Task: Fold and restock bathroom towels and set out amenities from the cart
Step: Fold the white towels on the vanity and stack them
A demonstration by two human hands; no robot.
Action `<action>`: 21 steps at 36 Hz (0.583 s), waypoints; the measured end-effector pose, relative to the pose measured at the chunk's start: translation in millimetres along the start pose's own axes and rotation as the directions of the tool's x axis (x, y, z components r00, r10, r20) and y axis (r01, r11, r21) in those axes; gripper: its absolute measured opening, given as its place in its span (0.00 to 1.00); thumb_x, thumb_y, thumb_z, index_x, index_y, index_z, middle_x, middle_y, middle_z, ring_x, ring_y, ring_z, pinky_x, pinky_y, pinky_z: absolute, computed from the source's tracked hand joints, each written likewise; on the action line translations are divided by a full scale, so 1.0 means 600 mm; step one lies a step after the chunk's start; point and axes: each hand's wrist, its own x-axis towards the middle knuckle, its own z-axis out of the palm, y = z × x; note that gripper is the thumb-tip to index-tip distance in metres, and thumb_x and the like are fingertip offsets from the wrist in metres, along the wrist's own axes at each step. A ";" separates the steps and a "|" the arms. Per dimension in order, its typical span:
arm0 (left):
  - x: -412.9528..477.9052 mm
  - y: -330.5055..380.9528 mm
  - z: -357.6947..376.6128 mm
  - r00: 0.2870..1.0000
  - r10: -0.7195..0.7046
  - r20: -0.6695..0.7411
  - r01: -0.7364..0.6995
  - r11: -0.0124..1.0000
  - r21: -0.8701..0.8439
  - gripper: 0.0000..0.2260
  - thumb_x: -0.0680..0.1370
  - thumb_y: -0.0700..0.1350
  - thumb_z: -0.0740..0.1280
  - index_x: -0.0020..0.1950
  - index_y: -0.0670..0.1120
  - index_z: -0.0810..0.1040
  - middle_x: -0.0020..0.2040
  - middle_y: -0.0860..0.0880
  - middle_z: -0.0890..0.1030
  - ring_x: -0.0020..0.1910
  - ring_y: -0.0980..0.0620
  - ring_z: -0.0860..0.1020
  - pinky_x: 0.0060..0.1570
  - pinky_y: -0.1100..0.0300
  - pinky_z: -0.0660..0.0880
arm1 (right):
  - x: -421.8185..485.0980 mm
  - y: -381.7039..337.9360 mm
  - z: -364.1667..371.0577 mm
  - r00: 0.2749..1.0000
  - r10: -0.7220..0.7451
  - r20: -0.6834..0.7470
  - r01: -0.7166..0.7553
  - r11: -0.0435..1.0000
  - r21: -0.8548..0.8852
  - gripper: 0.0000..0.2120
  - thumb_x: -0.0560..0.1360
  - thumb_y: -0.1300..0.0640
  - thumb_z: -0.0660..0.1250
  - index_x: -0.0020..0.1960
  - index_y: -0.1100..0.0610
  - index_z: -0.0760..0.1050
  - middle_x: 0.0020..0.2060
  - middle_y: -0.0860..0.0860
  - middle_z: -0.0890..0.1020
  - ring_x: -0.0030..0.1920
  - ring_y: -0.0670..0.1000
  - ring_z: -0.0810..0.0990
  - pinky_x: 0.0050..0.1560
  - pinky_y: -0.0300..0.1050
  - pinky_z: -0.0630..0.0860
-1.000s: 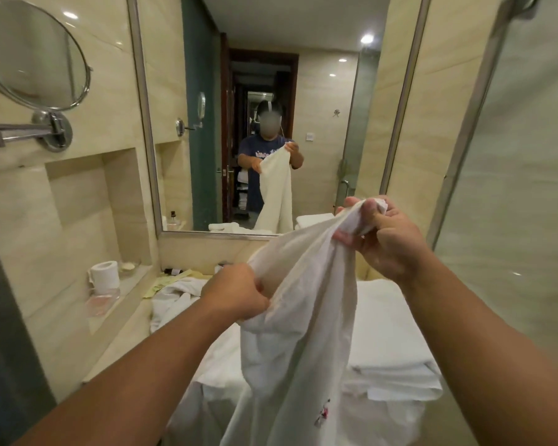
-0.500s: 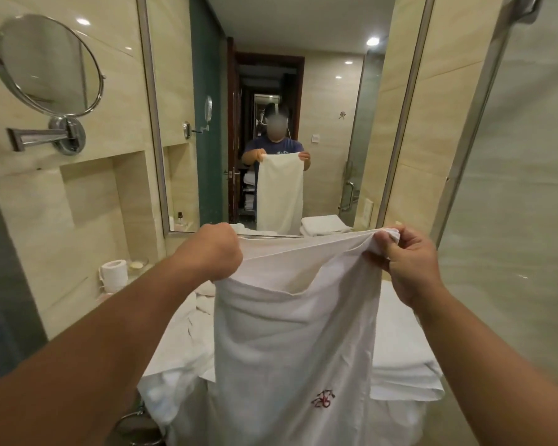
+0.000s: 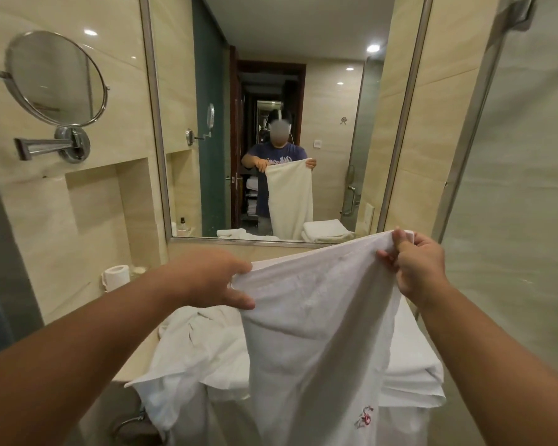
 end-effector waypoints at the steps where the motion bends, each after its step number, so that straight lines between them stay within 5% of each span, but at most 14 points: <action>1: 0.004 0.002 0.009 1.000 0.017 -0.015 -0.017 0.998 0.056 0.20 0.71 0.75 0.66 0.47 0.59 0.72 0.42 0.59 0.77 0.42 0.58 0.75 0.43 0.58 0.76 | -0.003 -0.001 0.004 0.999 0.036 -0.003 -0.036 0.999 0.038 0.08 0.83 0.59 0.65 0.57 0.64 0.76 0.47 0.53 0.74 0.44 0.49 0.77 0.36 0.41 0.85; 5: 0.015 0.003 0.057 0.999 -0.004 -0.053 0.010 0.994 0.113 0.28 0.67 0.79 0.65 0.50 0.57 0.73 0.45 0.58 0.74 0.43 0.56 0.74 0.42 0.58 0.74 | -0.026 -0.019 0.020 0.989 0.111 0.093 -0.120 0.989 0.092 0.11 0.84 0.57 0.63 0.58 0.66 0.76 0.52 0.58 0.76 0.51 0.54 0.78 0.42 0.44 0.86; 8: 0.017 0.002 0.087 0.990 0.008 -0.138 -0.008 1.000 0.002 0.24 0.70 0.74 0.68 0.50 0.56 0.76 0.48 0.59 0.73 0.46 0.56 0.72 0.45 0.59 0.76 | -0.036 -0.037 0.028 0.979 0.136 0.155 -0.147 0.988 0.058 0.11 0.84 0.55 0.63 0.56 0.63 0.77 0.52 0.58 0.78 0.49 0.54 0.80 0.45 0.47 0.86; 13: 0.025 0.007 0.128 0.908 0.074 -0.411 -0.103 0.994 -0.048 0.13 0.73 0.61 0.73 0.45 0.54 0.76 0.68 0.55 0.78 0.64 0.54 0.74 0.55 0.61 0.77 | -0.039 -0.048 0.040 0.971 0.175 0.160 -0.196 0.972 0.129 0.15 0.83 0.55 0.64 0.63 0.66 0.76 0.54 0.58 0.78 0.49 0.54 0.80 0.46 0.51 0.86; 15: 0.026 0.018 0.136 0.877 0.092 -0.471 -0.161 0.981 -0.109 0.10 0.75 0.53 0.74 0.44 0.54 0.73 0.64 0.54 0.81 0.59 0.53 0.78 0.53 0.62 0.76 | -0.040 -0.047 0.044 0.968 0.180 0.174 -0.207 0.967 0.150 0.16 0.83 0.56 0.64 0.64 0.67 0.75 0.53 0.59 0.78 0.48 0.53 0.79 0.46 0.51 0.86; 18: 0.026 0.040 0.150 0.863 0.080 -0.499 -0.209 0.956 -0.208 0.12 0.76 0.48 0.73 0.57 0.52 0.77 0.51 0.56 0.81 0.45 0.55 0.78 0.42 0.58 0.80 | -0.039 -0.045 0.046 0.966 0.179 0.185 -0.209 0.965 0.158 0.14 0.83 0.56 0.64 0.61 0.66 0.76 0.48 0.58 0.78 0.43 0.51 0.79 0.43 0.48 0.86; 21: 0.029 0.057 0.164 0.833 0.163 -0.529 -0.286 0.945 -0.159 0.13 0.76 0.43 0.73 0.58 0.51 0.76 0.53 0.53 0.82 0.47 0.52 0.79 0.42 0.56 0.81 | -0.037 -0.047 0.048 0.966 0.172 0.191 -0.201 0.969 0.146 0.11 0.83 0.55 0.65 0.56 0.64 0.76 0.41 0.55 0.75 0.35 0.48 0.79 0.37 0.44 0.85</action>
